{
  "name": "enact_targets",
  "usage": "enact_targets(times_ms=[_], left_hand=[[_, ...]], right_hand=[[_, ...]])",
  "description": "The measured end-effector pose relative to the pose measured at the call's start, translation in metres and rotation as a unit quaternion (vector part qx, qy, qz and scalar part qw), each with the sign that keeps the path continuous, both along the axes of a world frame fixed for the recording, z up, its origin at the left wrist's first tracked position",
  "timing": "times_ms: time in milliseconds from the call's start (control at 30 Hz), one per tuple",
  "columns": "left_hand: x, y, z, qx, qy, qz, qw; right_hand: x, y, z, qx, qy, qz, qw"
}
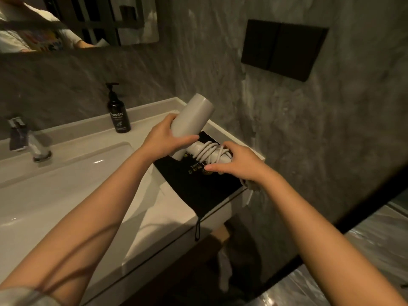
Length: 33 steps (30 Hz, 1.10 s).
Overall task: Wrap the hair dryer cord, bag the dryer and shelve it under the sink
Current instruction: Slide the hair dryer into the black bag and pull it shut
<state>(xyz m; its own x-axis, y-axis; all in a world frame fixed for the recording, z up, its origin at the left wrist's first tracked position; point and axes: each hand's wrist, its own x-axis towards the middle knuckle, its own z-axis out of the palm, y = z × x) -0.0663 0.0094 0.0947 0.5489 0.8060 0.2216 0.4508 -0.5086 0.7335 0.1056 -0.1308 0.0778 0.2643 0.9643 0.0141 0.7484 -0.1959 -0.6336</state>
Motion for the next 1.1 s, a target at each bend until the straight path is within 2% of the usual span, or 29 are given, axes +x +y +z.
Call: enact_targets(times_ms=[200,333,400,500,567,633,833,933,1100], left_hand=[[0.031,-0.027,-0.007,-0.004,0.014,-0.022,1.0],[0.047,-0.048,-0.02,0.006,0.033,-0.043,0.999],[0.052,-0.056,-0.029,-0.025,-0.002,-0.043,0.999],[0.051,-0.061,-0.05,-0.061,-0.081,0.036,0.994],[0.045,-0.064,-0.074,-0.045,-0.05,0.09,0.994],[0.037,-0.07,-0.1,-0.036,0.015,0.1,0.994],[0.027,-0.104,-0.136,0.052,0.175,0.039,0.982],[0.03,-0.107,-0.142,0.046,0.185,0.055,0.98],[0.027,-0.099,-0.141,-0.052,0.111,0.062,0.99]], right_hand=[[0.013,-0.04,-0.02,0.071,-0.04,-0.058,0.995],[0.026,-0.066,-0.038,0.068,0.001,-0.081,0.994],[0.033,-0.079,-0.048,0.063,0.025,-0.081,0.994],[0.043,-0.095,-0.063,0.05,0.044,-0.088,0.994],[0.049,-0.103,-0.071,0.042,0.064,-0.101,0.992],[0.055,-0.111,-0.078,0.032,0.084,-0.11,0.99],[0.067,-0.125,-0.093,0.018,0.145,-0.111,0.983],[0.069,-0.13,-0.099,0.016,0.165,-0.108,0.98],[0.07,-0.139,-0.102,0.01,0.168,-0.095,0.981]])
